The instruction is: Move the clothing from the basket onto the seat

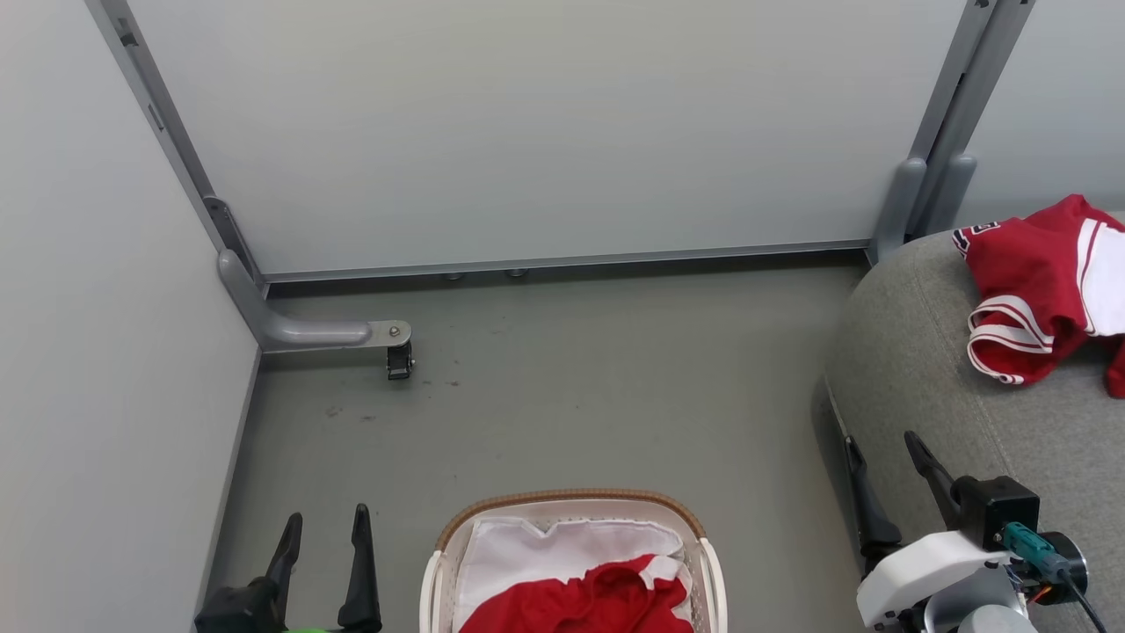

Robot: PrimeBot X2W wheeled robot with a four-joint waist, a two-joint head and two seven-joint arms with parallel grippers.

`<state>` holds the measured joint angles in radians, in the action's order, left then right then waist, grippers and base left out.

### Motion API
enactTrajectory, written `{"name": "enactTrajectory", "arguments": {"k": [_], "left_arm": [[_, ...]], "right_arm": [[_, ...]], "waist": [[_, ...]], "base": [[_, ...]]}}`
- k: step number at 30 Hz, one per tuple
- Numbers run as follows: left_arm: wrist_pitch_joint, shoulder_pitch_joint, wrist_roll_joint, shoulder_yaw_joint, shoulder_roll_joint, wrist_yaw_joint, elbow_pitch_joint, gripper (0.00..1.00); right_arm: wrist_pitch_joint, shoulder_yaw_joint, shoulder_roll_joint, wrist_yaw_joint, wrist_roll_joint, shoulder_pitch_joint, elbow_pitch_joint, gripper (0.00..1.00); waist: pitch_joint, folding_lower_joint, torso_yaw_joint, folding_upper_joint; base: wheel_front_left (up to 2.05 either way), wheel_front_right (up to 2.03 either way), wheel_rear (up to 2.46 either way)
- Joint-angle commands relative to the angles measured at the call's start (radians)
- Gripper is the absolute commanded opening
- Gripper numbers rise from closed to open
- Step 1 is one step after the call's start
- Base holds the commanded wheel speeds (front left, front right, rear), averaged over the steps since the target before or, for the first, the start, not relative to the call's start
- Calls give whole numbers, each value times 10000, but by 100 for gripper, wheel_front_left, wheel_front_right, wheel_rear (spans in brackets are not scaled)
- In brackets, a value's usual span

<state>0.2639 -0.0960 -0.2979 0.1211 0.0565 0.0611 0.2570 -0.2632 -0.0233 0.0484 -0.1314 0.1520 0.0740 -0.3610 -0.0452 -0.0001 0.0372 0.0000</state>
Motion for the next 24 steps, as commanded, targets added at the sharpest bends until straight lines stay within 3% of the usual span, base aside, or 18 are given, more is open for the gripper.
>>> {"name": "enactTrajectory", "arguments": {"k": [1,24], "left_arm": [[8,-78,72,-53,-4,42,-1,100],[8,82,267,-64,-41,169,33,100]], "right_arm": [[-25,4,39,14,52,-107,35,100],[-25,-73,38,14,-119,86,163,100]], "waist": [[2,1,-5,0],[261,1,-109,0]], "base": [[0,0,0],[0,0,0]]}}
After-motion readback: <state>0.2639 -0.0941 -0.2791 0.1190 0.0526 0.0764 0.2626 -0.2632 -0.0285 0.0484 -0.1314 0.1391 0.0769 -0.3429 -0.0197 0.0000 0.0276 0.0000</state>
